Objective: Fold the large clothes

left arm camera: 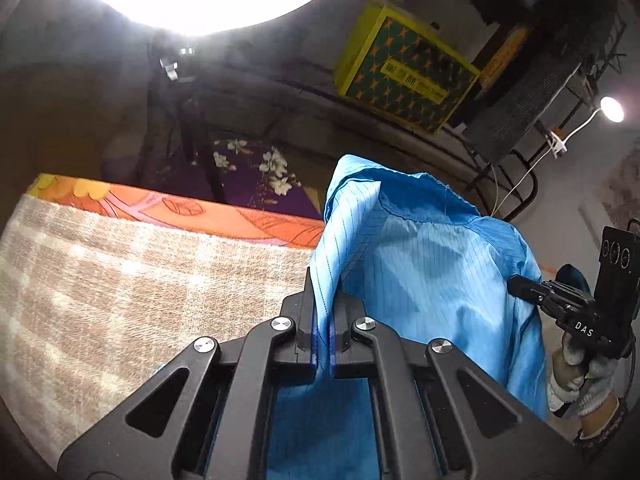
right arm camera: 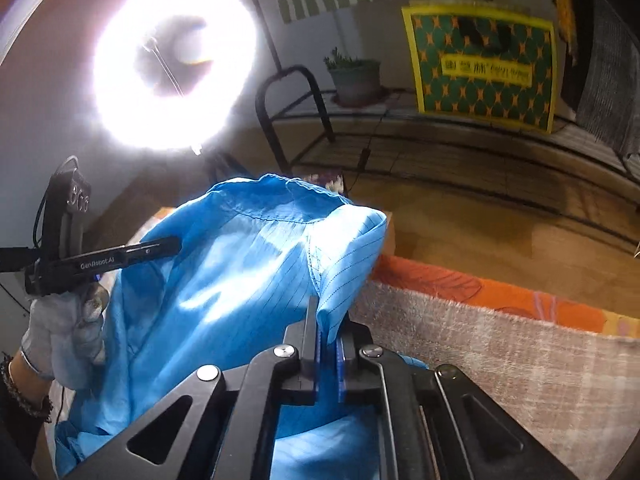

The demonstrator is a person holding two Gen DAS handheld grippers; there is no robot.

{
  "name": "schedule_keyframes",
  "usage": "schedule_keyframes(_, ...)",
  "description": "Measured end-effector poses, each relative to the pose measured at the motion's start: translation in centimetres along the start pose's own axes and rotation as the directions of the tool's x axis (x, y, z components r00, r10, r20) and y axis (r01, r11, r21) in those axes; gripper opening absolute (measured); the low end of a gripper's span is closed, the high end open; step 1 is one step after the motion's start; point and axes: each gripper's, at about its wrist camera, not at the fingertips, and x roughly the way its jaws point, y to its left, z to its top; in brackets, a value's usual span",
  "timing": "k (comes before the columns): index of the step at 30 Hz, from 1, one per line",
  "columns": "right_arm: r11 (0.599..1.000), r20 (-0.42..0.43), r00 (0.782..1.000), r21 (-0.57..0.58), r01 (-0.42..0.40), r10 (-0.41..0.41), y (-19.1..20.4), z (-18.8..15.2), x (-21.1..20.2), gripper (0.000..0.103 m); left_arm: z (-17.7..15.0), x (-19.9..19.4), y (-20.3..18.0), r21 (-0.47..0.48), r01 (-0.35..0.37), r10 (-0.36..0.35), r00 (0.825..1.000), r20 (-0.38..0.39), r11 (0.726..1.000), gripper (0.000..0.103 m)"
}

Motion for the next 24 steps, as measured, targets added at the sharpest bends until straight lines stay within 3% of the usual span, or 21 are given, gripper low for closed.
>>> schedule_keyframes(12,0.996,0.106,0.994,-0.084,-0.028,0.037,7.1,-0.7,-11.7,0.002,-2.6,-13.4,-3.8,0.021,0.052,-0.054,0.992,0.115,0.998,0.000)
schedule_keyframes(24,0.990,0.121,0.990,-0.125,-0.063,0.078,13.6,-7.1,-22.3,0.002,-10.4,-24.7,-6.6,0.018,0.074,-0.076,0.984,0.161,0.997,0.000)
